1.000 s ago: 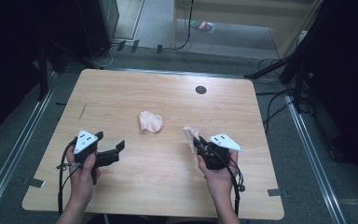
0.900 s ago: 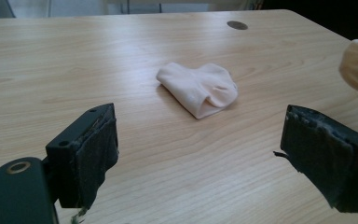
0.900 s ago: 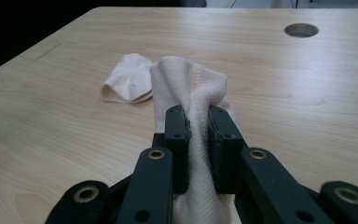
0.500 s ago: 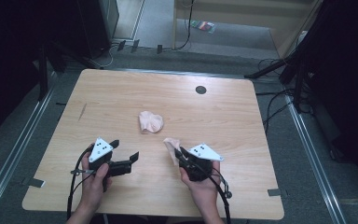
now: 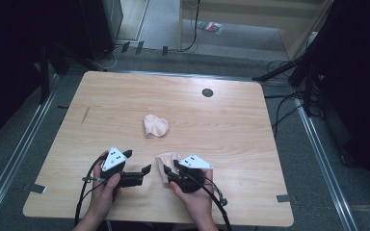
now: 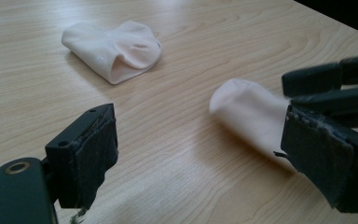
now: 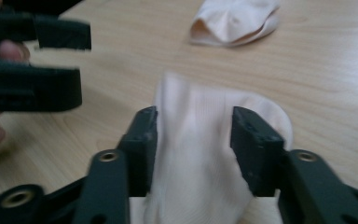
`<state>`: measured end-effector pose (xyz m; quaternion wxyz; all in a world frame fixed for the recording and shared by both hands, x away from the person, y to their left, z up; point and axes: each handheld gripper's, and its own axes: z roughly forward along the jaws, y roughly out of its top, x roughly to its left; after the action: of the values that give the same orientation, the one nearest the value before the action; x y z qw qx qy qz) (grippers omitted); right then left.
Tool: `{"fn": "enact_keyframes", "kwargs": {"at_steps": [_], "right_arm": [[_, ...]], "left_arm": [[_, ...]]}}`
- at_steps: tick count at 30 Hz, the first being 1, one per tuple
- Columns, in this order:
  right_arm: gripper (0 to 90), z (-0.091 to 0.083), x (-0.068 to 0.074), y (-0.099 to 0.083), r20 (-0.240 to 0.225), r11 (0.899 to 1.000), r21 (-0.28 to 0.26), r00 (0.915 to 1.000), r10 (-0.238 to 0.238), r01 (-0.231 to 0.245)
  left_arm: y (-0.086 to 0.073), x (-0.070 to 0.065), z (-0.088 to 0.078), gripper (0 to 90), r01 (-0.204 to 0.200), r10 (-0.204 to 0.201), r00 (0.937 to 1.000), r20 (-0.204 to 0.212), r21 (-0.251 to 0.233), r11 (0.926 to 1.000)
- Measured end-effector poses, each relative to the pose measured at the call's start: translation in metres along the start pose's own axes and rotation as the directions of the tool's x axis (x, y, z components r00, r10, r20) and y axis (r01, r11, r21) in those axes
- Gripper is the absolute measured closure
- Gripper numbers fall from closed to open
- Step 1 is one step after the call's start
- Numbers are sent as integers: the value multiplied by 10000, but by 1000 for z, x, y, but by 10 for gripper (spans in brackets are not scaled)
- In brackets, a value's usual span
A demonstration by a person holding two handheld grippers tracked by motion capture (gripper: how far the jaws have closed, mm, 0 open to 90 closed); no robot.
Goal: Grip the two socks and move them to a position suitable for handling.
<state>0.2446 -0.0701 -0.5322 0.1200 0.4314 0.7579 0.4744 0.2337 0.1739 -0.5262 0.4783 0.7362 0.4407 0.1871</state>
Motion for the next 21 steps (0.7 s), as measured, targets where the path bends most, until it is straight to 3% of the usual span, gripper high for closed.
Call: {"fn": "enact_keyframes", "kwargs": {"at_steps": [2, 5, 7, 8, 10, 12, 16, 21], "right_arm": [[505, -7, -6, 4, 47, 9989, -427, 9998, 213, -211], [591, -25, -21, 11, 259, 9928, -1059, 9979, 599, -569], [619, -28, -24, 12, 326, 9920, -1079, 9970, 696, -658], [695, -33, -30, 11, 370, 9922, -976, 9960, 814, -775], [711, -33, -31, 11, 321, 9940, -817, 9966, 752, -724], [734, -25, -29, 6, 353, 9985, -171, 9979, 535, -529], [702, -15, -23, -1, 118, 9979, 450, 9988, 465, -470], [629, -8, -17, -8, 143, 9943, 1020, 9995, 292, -305]], "left_arm": [[0, 2, -1, 112, 4, -4, 10000, -20, -16, 10000], [0, 4, -1, 112, 149, -149, 9999, -10, -39, 9999], [0, 5, -1, 112, 131, -131, 9999, -24, -13, 9999], [0, 5, 0, 112, 124, -124, 9999, -46, 13, 9999], [-1, 5, 0, 112, 121, -121, 9999, -32, 41, 9999], [-1, 5, 1, 112, 141, -141, 9999, -35, 60, 9999], [-1, 5, 1, 112, 116, -116, 9999, -13, 101, 9999], [-2, 7, 1, 112, 171, -171, 9998, -30, 116, 9998]]}}
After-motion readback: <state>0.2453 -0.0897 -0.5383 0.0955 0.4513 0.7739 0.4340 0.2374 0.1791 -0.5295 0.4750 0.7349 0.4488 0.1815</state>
